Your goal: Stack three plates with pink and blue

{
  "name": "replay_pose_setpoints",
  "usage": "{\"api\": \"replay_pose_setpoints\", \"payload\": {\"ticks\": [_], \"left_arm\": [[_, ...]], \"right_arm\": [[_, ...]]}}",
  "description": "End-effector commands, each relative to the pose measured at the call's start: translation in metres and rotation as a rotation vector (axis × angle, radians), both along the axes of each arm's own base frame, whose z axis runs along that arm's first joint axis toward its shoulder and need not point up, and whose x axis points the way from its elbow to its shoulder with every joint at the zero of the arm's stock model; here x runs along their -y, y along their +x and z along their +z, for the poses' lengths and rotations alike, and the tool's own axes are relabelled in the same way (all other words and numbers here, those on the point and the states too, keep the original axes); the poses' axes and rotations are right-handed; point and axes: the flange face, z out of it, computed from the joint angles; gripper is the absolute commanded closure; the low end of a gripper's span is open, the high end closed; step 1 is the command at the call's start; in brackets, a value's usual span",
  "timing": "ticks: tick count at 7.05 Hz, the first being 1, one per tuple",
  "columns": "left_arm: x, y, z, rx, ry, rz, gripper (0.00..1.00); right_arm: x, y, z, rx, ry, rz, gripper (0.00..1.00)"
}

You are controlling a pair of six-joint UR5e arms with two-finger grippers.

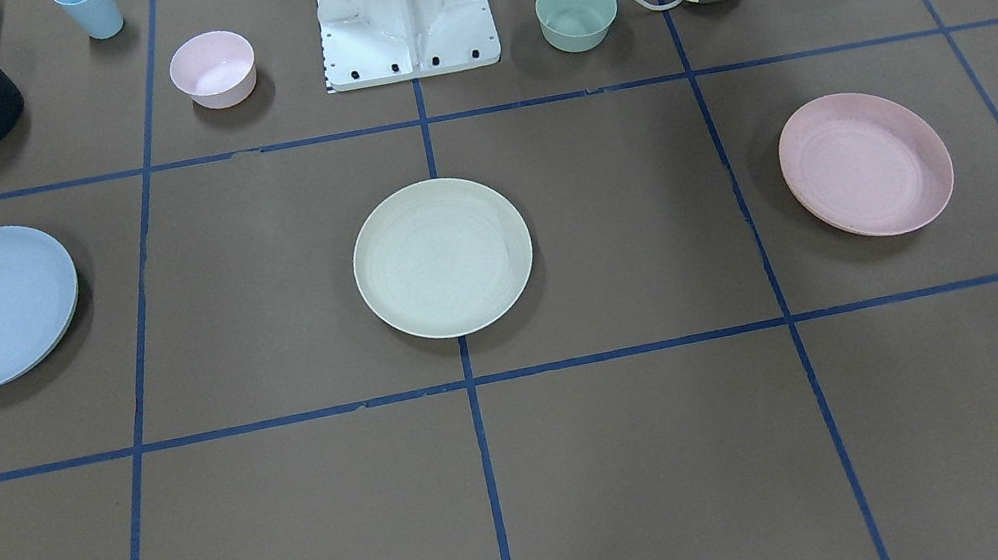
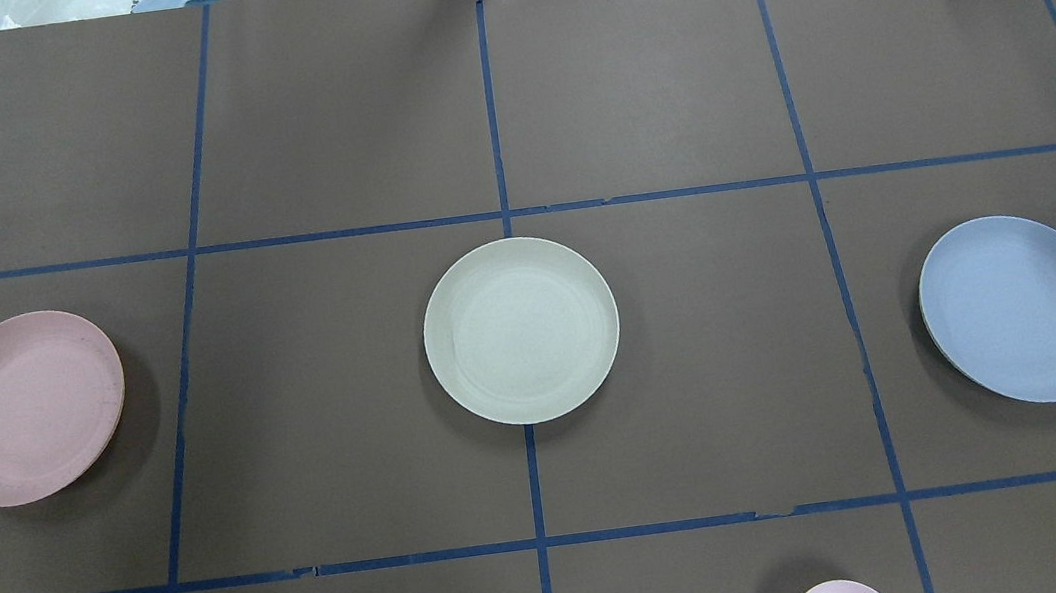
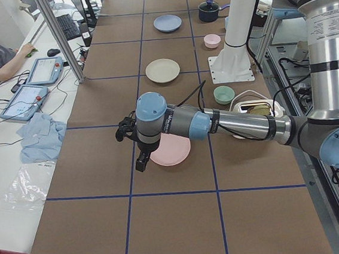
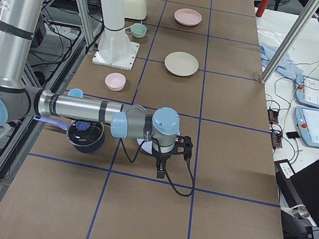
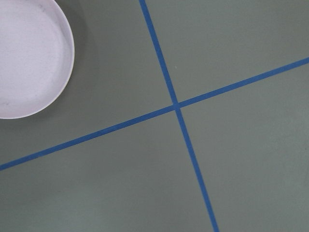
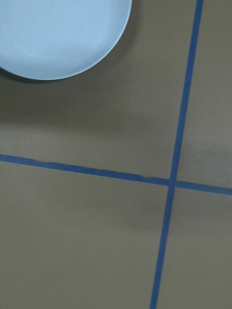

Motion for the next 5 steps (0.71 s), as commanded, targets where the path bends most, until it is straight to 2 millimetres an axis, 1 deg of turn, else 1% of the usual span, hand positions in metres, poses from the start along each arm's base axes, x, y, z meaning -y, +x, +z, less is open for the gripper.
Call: {"api": "replay_pose_setpoints", "payload": {"ticks": [1, 2, 3, 4, 5], "left_arm": [[0.028, 0.001, -0.047, -0.004, 0.113, 0.003, 0.00], [0.036, 0.002, -0.059, 0.001, 0.211, 0.001, 0.00], [0.056, 0.005, -0.061, -0.010, 0.365, 0.010, 0.00], [0.063, 0.013, -0.038, -0.028, 0.385, 0.005, 0.00], [0.064, 0.023, -0.022, -0.102, 0.371, -0.027, 0.00]], "right_arm": [[0.022, -0.002, -0.030, 0.009, 0.194, 0.003, 0.00], [0.027, -0.002, -0.037, 0.013, 0.243, 0.006, 0.00], [0.031, -0.002, -0.037, 0.016, 0.242, 0.007, 0.00], [0.031, -0.002, -0.037, 0.016, 0.243, 0.007, 0.00], [0.033, -0.003, -0.036, 0.020, 0.239, 0.008, 0.00]]}}
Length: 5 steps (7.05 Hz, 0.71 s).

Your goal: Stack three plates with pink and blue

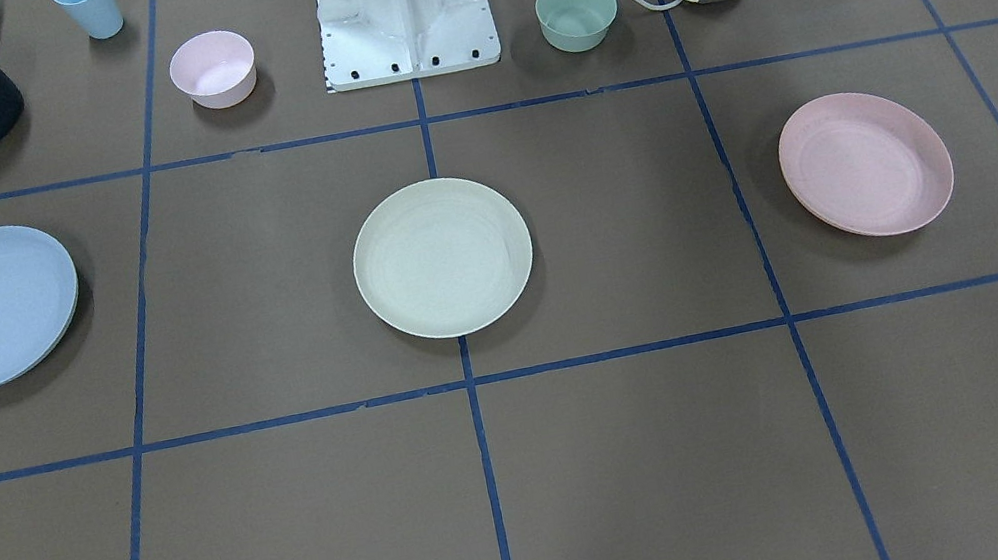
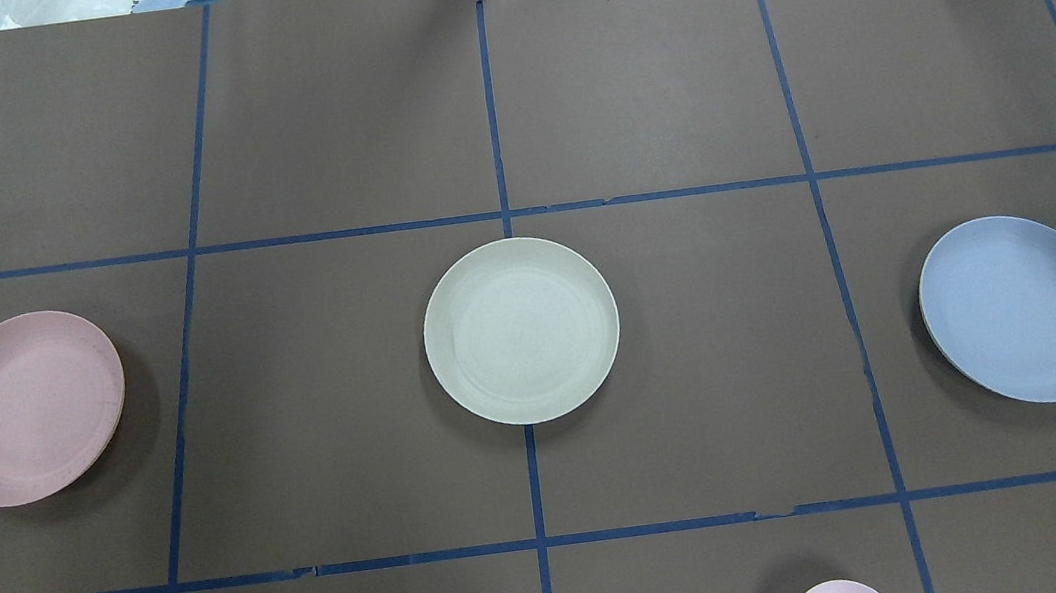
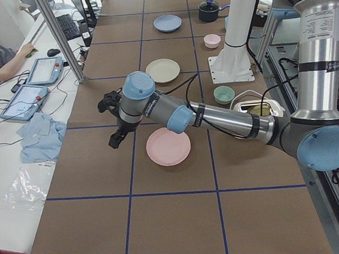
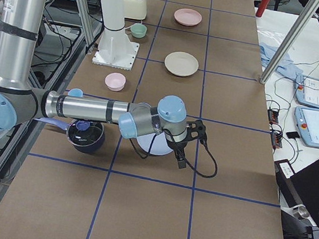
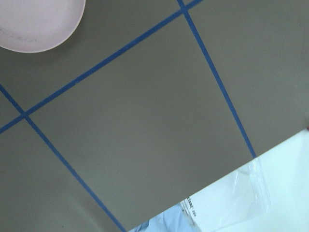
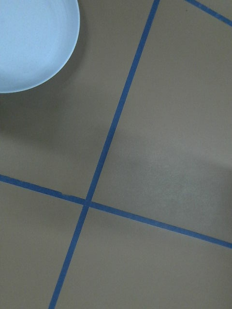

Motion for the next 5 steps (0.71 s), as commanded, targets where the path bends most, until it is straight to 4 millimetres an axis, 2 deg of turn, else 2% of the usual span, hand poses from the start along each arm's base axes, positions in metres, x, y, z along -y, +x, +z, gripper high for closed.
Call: {"api": "replay_pose_setpoints", "payload": {"ticks": [1, 2, 3, 4, 5], "left_arm": [[-0.005, 0.040, 0.035, -0.094, 0.081, 0.022, 0.00], [-0.023, 0.074, 0.068, -0.151, 0.027, 0.046, 0.00], [-0.032, 0.109, 0.079, -0.194, -0.047, 0.042, 0.00], [-0.052, 0.134, 0.108, -0.170, -0.095, -0.007, 0.00], [-0.075, 0.147, 0.125, -0.191, -0.130, -0.053, 0.00]], "right_arm": [[0.008, -0.001, -0.011, 0.019, 0.007, 0.013, 0.00], [0.008, -0.004, -0.011, 0.034, -0.025, 0.039, 0.00], [0.009, -0.007, -0.011, 0.038, -0.037, 0.047, 0.00], [0.009, -0.007, -0.011, 0.041, -0.043, 0.052, 0.00], [0.009, -0.007, -0.010, 0.041, -0.045, 0.053, 0.00]]}}
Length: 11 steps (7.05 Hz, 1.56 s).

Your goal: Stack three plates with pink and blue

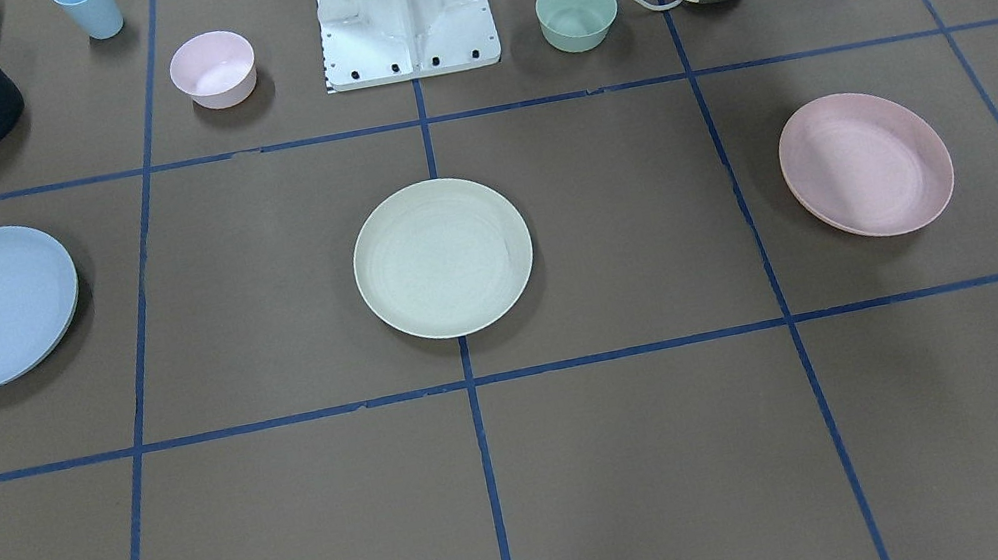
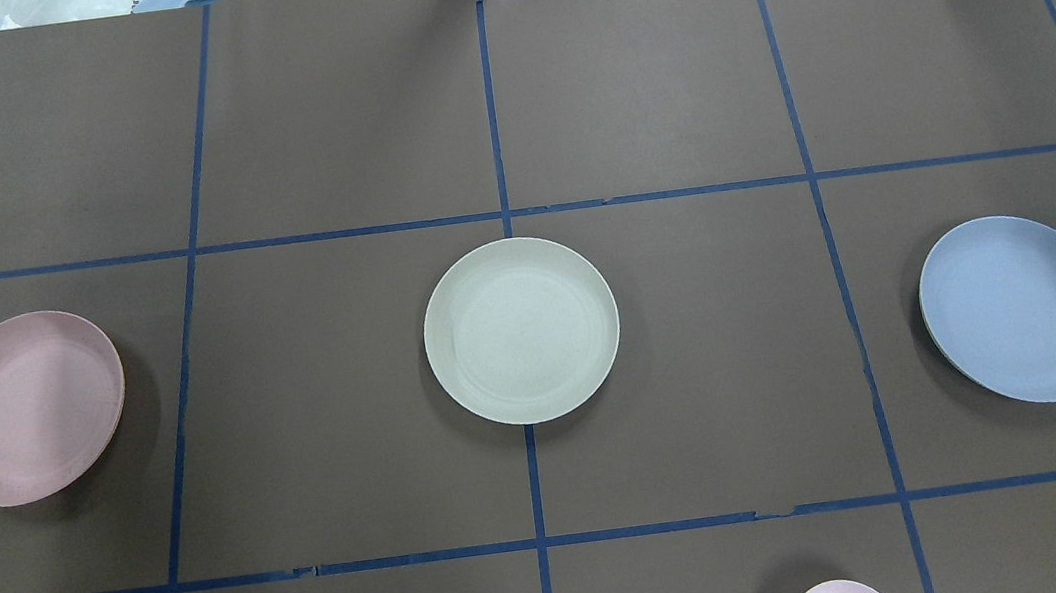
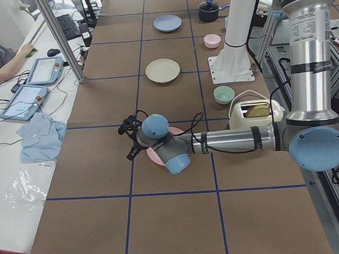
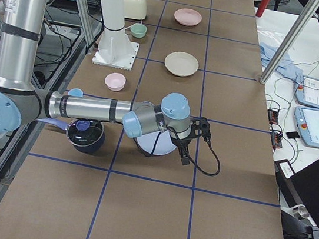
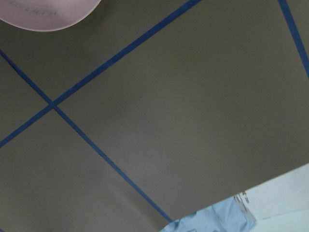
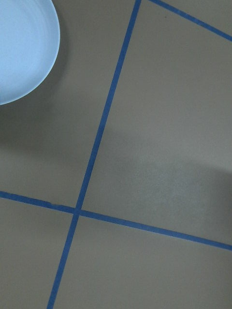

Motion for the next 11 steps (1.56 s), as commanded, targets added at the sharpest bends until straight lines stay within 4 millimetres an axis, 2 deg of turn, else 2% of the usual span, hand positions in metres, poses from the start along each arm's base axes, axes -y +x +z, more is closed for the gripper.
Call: {"api": "replay_pose_setpoints", "payload": {"ticks": [1, 2, 4, 5, 6, 7, 8, 10, 11], "left_arm": [[-0.052, 0.028, 0.046, -0.039, -0.103, -0.069, 0.00], [-0.068, 0.042, 0.060, -0.035, -0.132, -0.104, 0.00], [-0.080, 0.079, 0.073, -0.045, -0.190, -0.142, 0.02], [-0.085, 0.090, 0.084, -0.032, -0.184, -0.161, 0.07], [-0.091, 0.100, 0.085, -0.054, -0.215, -0.157, 0.24], [-0.092, 0.102, 0.085, -0.059, -0.224, -0.155, 0.70], [-0.092, 0.102, 0.084, -0.063, -0.220, -0.155, 1.00], [-0.091, 0.101, 0.078, -0.075, -0.203, -0.149, 1.00], [-0.090, 0.101, 0.066, -0.094, -0.188, -0.141, 1.00]], "right_arm": [[0.000, -0.001, 0.000, 0.003, -0.006, 0.004, 0.00], [0.000, -0.001, 0.001, 0.002, -0.009, 0.003, 0.00], [0.000, -0.001, 0.001, 0.004, -0.008, 0.003, 0.00], [0.000, -0.001, 0.001, 0.004, -0.008, 0.002, 0.00], [0.000, -0.001, 0.001, 0.004, -0.008, 0.002, 0.00], [0.000, -0.001, 0.000, 0.002, -0.005, 0.002, 0.00], [0.000, -0.001, 0.000, 0.003, -0.006, 0.003, 0.00], [0.000, -0.001, 0.000, 0.003, -0.005, 0.003, 0.00], [0.000, -0.001, 0.000, 0.003, -0.005, 0.003, 0.00]]}}
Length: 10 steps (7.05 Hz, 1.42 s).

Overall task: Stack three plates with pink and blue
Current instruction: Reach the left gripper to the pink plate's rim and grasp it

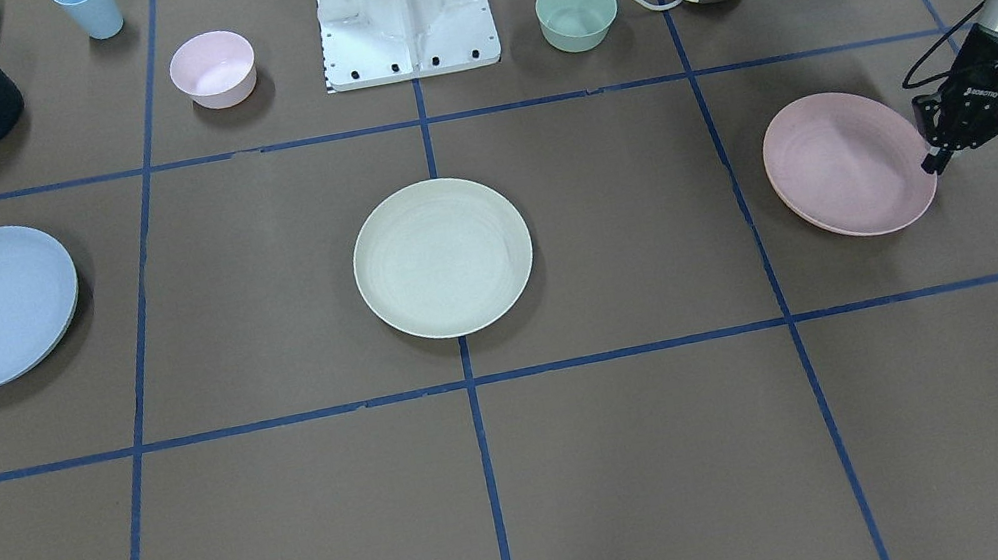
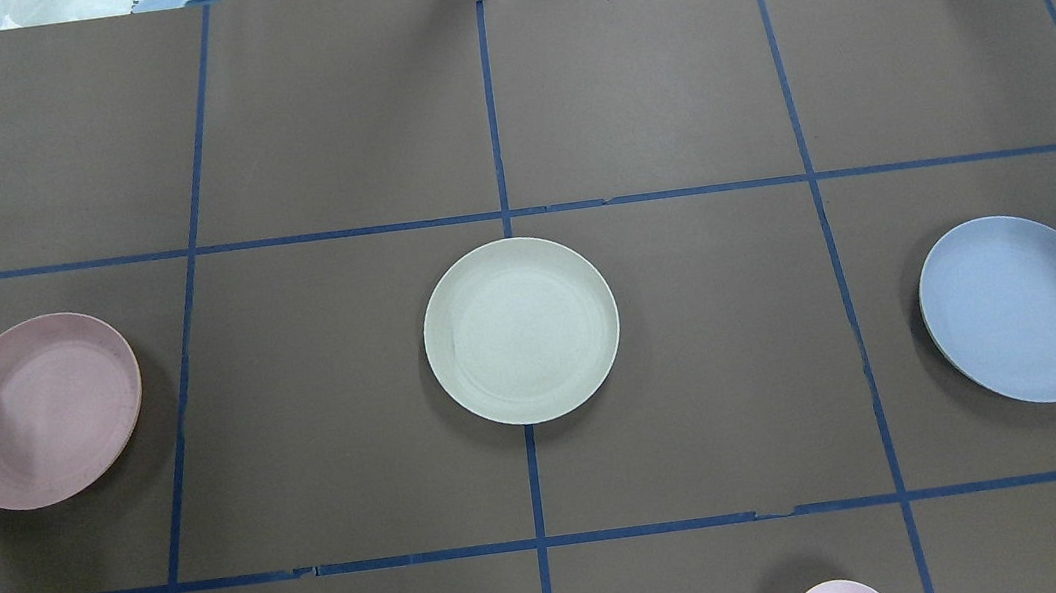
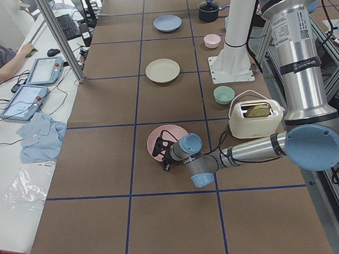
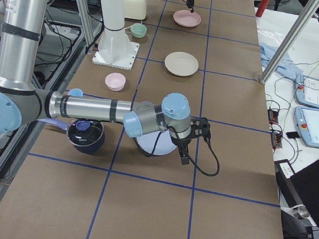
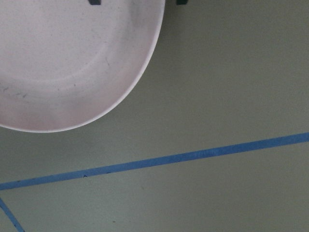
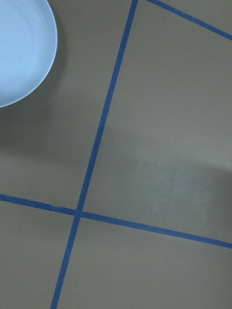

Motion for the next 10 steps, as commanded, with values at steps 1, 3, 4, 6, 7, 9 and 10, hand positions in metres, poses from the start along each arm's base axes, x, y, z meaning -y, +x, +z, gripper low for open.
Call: {"api": "replay_pose_setpoints", "payload": {"ticks": [1, 3, 4, 6, 7, 9, 10], "left_arm": [[-0.002, 0.004, -0.030, -0.061, 0.014, 0.071, 1.00], [0.015, -0.021, -0.069, -0.124, 0.007, 0.095, 1.00], [0.023, -0.015, -0.116, -0.124, -0.011, 0.106, 1.00], [0.048, -0.002, -0.233, -0.112, -0.044, 0.086, 1.00], [0.056, 0.013, -0.264, -0.157, -0.081, 0.065, 1.00], [0.049, 0.090, -0.308, -0.233, -0.135, 0.043, 1.00], [0.044, 0.139, -0.338, -0.236, -0.182, 0.027, 1.00]], "right_arm": [[0.000, 0.000, 0.000, 0.000, 0.001, 0.000, 0.00], [0.000, 0.000, 0.000, 0.000, -0.001, 0.000, 0.00], [0.000, 0.000, 0.000, 0.000, 0.001, 0.000, 0.00], [0.000, 0.000, 0.000, 0.000, 0.001, 0.000, 0.00], [0.000, 0.000, 0.000, 0.000, 0.001, 0.000, 0.00], [0.000, 0.000, -0.001, 0.002, 0.002, -0.001, 0.00], [0.000, 0.000, 0.000, 0.001, 0.001, -0.001, 0.00]]}}
